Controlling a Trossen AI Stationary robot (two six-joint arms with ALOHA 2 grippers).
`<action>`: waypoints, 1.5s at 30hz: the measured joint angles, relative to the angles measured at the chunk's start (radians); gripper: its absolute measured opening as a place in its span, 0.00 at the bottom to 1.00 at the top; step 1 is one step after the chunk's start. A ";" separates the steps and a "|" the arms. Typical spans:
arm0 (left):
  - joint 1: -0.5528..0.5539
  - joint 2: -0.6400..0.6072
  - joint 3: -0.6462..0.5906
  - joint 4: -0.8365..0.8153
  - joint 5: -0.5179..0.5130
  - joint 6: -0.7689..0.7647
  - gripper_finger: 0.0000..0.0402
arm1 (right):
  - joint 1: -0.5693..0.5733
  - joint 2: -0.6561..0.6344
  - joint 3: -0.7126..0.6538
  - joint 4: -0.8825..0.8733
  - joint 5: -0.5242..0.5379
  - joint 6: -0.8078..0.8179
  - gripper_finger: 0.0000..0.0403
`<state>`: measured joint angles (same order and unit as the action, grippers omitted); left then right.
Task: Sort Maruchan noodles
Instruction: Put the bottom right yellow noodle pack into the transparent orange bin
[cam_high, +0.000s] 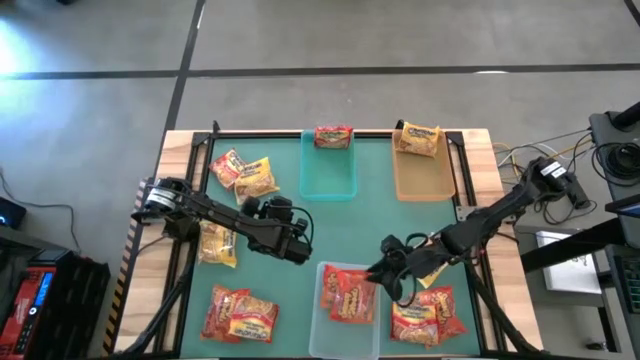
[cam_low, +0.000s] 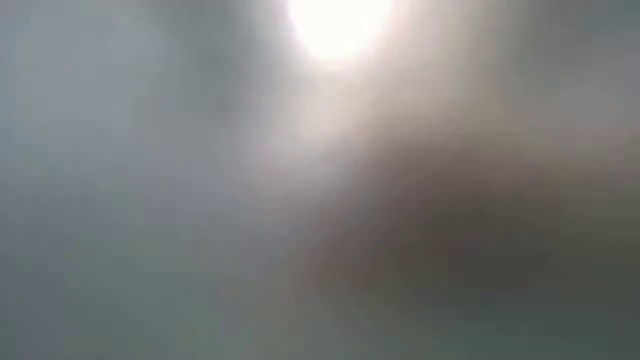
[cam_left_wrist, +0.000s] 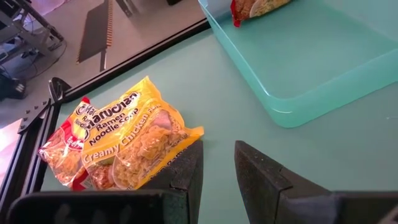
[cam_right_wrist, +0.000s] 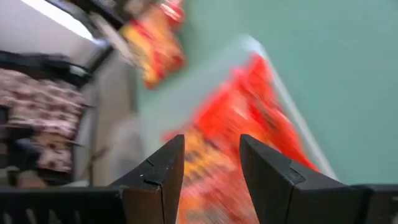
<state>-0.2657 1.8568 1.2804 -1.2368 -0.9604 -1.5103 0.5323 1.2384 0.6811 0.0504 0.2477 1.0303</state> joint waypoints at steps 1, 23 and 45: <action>0.000 0.000 0.000 0.003 0.000 0.001 0.19 | 0.000 -0.011 0.000 -0.065 -0.016 0.036 0.36; 0.001 0.000 0.000 0.023 0.000 0.009 0.19 | 0.050 -0.164 0.000 -0.887 -0.374 0.361 0.27; 0.001 0.002 0.000 0.036 -0.002 0.031 0.19 | 0.080 -0.051 -0.013 -1.051 -0.156 0.192 0.16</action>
<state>-0.2646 1.8584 1.2804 -1.2006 -0.9627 -1.4790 0.6124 1.1872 0.6683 -1.0004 0.0915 1.2220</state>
